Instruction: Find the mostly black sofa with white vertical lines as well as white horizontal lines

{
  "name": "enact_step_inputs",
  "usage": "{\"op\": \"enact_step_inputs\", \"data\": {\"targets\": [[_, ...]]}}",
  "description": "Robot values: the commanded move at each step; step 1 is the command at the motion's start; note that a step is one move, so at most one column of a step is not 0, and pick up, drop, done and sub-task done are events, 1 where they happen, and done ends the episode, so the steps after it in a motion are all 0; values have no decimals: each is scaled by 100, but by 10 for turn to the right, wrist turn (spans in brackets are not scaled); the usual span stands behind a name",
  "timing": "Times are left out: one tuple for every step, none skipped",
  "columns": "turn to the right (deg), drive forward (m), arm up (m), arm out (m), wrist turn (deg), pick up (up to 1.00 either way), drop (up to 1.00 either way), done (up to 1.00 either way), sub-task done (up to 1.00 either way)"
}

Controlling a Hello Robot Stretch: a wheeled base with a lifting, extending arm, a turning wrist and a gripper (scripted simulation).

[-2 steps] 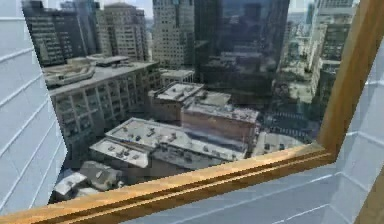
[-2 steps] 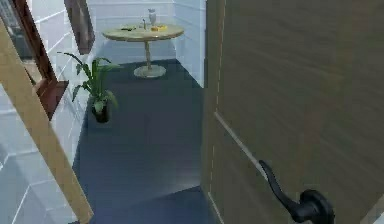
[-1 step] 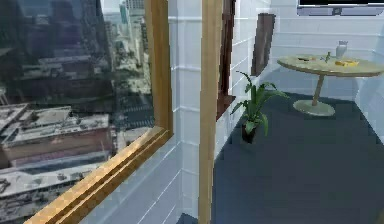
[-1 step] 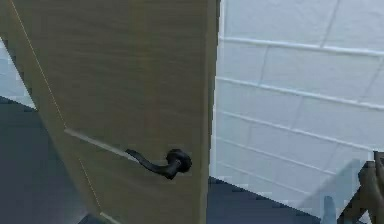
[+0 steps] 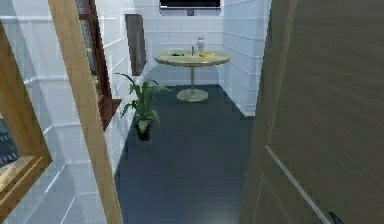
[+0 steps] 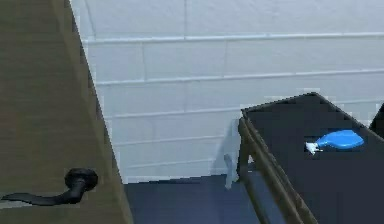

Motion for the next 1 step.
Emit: {"op": "enact_step_inputs", "data": {"targets": [[0, 50, 0, 0, 0, 0, 0, 0, 0]]}}
